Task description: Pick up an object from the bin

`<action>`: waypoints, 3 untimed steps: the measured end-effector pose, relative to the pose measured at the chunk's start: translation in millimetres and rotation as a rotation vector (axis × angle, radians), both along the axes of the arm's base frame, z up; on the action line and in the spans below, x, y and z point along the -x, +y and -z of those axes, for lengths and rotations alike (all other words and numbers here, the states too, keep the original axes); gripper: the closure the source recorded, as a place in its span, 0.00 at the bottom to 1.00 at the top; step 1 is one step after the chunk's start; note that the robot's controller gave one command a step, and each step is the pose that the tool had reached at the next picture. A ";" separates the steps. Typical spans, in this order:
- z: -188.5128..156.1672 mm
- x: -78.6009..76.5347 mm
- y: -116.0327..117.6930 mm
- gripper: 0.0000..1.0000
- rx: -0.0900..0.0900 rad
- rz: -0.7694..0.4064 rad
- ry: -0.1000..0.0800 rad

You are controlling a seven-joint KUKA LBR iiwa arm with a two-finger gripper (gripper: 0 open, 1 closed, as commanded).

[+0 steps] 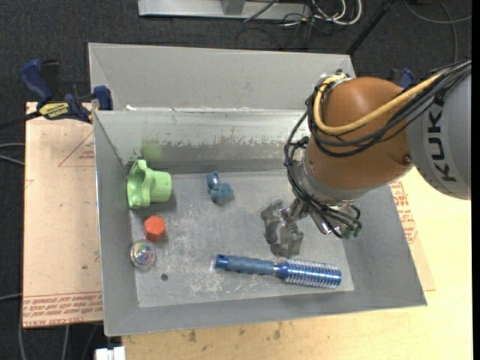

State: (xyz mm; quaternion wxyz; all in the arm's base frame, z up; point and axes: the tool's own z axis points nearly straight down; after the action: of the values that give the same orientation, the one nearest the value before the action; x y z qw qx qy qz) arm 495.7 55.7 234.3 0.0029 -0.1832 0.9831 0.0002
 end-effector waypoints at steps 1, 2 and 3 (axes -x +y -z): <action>1.0 0.4 -0.1 0.00 0.000 0.001 0.003; 141.7 -1.6 3.1 0.00 0.000 -0.204 0.012; 137.7 -3.4 3.2 1.00 0.000 -0.203 0.005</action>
Offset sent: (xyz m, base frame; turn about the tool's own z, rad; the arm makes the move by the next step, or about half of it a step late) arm 0.0000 0.0000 0.0000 0.0000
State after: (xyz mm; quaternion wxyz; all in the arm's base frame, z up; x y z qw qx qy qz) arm 499.1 58.9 96.5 0.0003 -0.2819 0.9595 0.0011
